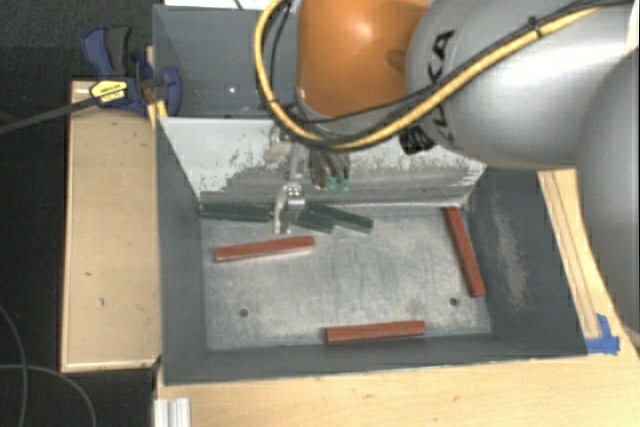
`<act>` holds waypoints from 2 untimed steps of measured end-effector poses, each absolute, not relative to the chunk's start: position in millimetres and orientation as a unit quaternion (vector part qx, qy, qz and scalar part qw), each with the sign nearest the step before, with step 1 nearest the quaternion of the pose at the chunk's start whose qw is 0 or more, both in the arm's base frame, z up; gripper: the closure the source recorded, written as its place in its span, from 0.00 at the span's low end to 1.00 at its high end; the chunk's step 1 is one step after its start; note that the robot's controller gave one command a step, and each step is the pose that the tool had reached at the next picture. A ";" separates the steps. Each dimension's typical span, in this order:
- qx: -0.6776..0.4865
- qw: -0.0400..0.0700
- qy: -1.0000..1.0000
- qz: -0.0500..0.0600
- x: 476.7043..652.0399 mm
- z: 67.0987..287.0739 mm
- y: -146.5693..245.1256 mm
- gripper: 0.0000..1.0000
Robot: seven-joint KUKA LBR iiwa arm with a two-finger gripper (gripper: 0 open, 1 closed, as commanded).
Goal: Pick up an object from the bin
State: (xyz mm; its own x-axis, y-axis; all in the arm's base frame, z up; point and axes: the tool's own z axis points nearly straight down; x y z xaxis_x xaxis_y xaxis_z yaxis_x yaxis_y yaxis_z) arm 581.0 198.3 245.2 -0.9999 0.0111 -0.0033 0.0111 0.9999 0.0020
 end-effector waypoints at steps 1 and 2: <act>0.006 0.002 1.000 0.001 581.0 245.2 198.3 0.00; 0.002 0.004 1.000 0.002 567.9 192.5 193.4 0.00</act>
Offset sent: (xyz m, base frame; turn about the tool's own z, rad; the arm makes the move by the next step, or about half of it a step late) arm -0.0288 -0.0109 -0.1110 -0.0196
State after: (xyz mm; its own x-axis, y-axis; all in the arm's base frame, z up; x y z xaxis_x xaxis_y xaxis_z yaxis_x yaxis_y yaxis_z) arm 567.9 193.4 192.5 -1.0000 0.0038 -0.0075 0.0038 1.0000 0.0038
